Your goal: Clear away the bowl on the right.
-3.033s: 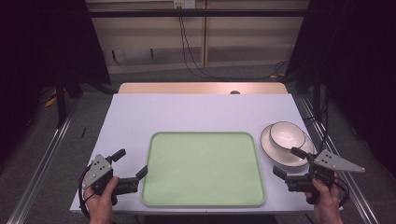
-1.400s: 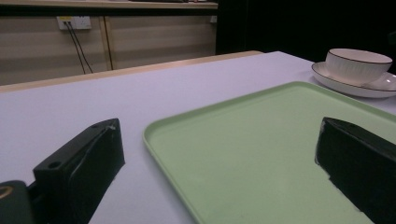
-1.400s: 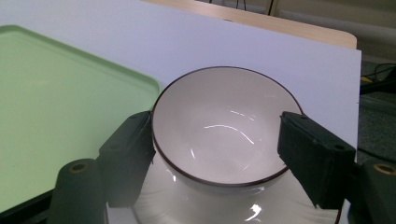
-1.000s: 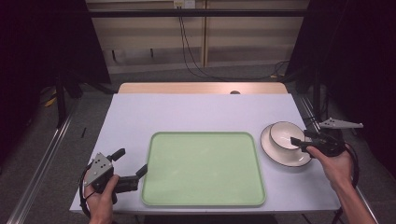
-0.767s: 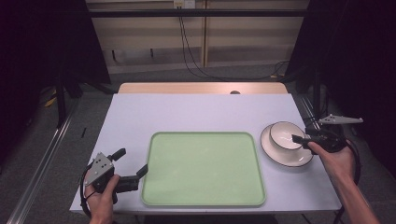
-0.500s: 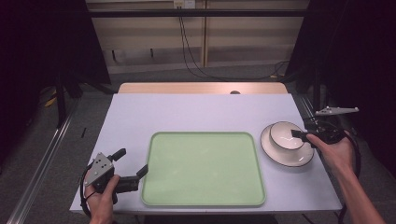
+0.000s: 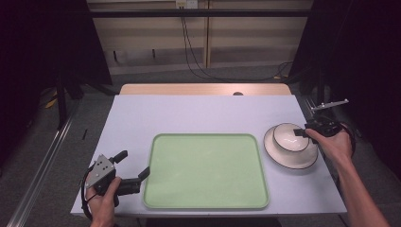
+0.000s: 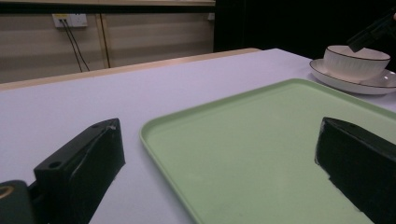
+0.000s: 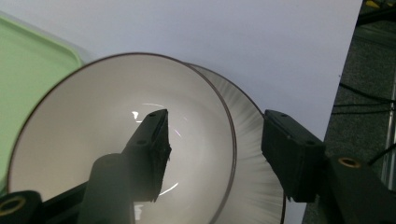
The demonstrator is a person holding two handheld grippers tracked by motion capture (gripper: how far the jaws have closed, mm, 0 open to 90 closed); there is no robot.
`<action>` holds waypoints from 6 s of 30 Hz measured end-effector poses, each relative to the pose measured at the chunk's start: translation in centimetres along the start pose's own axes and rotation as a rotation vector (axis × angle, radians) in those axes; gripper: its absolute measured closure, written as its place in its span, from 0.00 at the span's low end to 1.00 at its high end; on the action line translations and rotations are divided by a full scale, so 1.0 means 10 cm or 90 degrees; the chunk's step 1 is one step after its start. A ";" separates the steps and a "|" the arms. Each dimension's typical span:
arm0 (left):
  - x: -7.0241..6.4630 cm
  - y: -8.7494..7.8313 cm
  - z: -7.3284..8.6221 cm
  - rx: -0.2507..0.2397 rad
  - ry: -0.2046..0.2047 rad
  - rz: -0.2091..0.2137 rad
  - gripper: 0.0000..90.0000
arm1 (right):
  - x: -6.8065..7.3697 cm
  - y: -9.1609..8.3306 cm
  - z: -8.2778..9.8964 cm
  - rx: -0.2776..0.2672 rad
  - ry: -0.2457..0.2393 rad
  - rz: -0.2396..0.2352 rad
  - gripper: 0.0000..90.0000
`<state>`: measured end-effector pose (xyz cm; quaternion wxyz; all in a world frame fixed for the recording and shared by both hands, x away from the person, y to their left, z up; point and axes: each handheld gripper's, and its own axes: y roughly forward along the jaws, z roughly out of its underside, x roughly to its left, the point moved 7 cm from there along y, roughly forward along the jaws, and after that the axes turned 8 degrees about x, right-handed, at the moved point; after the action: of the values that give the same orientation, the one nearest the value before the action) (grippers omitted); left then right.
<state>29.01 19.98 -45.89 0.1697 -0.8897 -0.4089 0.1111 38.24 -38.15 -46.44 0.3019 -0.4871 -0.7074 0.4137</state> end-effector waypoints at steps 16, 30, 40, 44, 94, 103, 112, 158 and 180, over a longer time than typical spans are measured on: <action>-0.01 0.02 0.00 0.000 0.000 0.005 0.02 | -0.03 0.22 0.11 0.071 0.014 -0.022 0.62; -0.01 0.01 0.00 0.002 0.002 0.002 0.02 | -0.02 0.28 0.17 0.090 0.029 -0.037 0.82; -0.01 0.01 0.00 0.003 0.001 -0.001 0.02 | -0.04 0.28 0.15 0.082 0.046 -0.038 0.86; 0.00 0.00 0.00 0.004 0.003 -0.002 0.02 | -0.04 0.27 0.14 0.084 0.054 -0.041 0.88; 0.03 -0.03 0.00 -0.003 0.000 -0.009 0.01 | -0.09 0.17 0.14 0.022 0.100 -0.088 0.92; 0.03 -0.04 -0.01 -0.009 -0.002 -0.008 0.02 | -0.07 0.08 0.11 0.000 0.106 -0.103 0.92; 0.03 -0.04 -0.01 -0.011 -0.003 -0.009 0.01 | -0.05 -0.02 0.08 -0.022 0.101 -0.118 0.92; 0.04 -0.03 0.00 -0.001 -0.002 -0.015 0.02 | 0.48 -0.31 -0.25 -0.065 0.010 -0.173 0.92; 0.03 -0.02 0.01 0.003 0.000 -0.015 0.02 | 0.91 -0.11 -0.60 -0.032 -0.041 -0.217 0.92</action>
<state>29.08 20.37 -45.93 0.1731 -0.8844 -0.4192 0.1096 39.61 -28.08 -42.43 0.3326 -0.3538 -0.7991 0.3543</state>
